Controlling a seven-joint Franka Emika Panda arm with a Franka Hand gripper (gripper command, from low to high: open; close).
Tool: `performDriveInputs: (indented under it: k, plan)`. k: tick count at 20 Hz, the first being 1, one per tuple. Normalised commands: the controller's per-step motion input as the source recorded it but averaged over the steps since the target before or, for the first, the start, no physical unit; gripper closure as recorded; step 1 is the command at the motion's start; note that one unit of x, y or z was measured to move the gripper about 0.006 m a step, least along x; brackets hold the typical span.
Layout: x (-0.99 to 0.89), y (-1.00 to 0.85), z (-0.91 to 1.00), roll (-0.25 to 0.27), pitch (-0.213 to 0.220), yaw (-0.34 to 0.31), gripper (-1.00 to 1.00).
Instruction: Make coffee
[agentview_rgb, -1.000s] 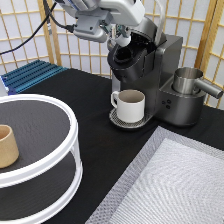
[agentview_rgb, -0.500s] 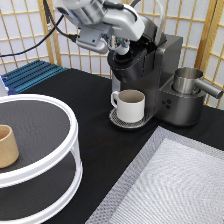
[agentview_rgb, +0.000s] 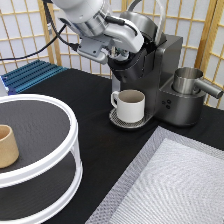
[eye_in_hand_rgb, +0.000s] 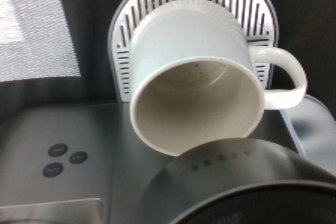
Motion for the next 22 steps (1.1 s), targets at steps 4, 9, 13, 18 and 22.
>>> performDriveInputs:
  k: [4,9,13,18,22]
  plan:
    - [-0.09,0.37,0.0,-0.076,0.047,-0.033,1.0]
    - [-0.07,0.42,0.0,-0.128,0.021,-0.044,1.0]
    - [-0.06,0.32,0.0,-0.112,0.0,-0.044,1.0]
    - [-0.1,0.17,0.0,-0.081,-0.001,-0.032,-1.0]
    - [-0.18,0.03,0.0,-0.057,-0.025,-0.051,-1.0]
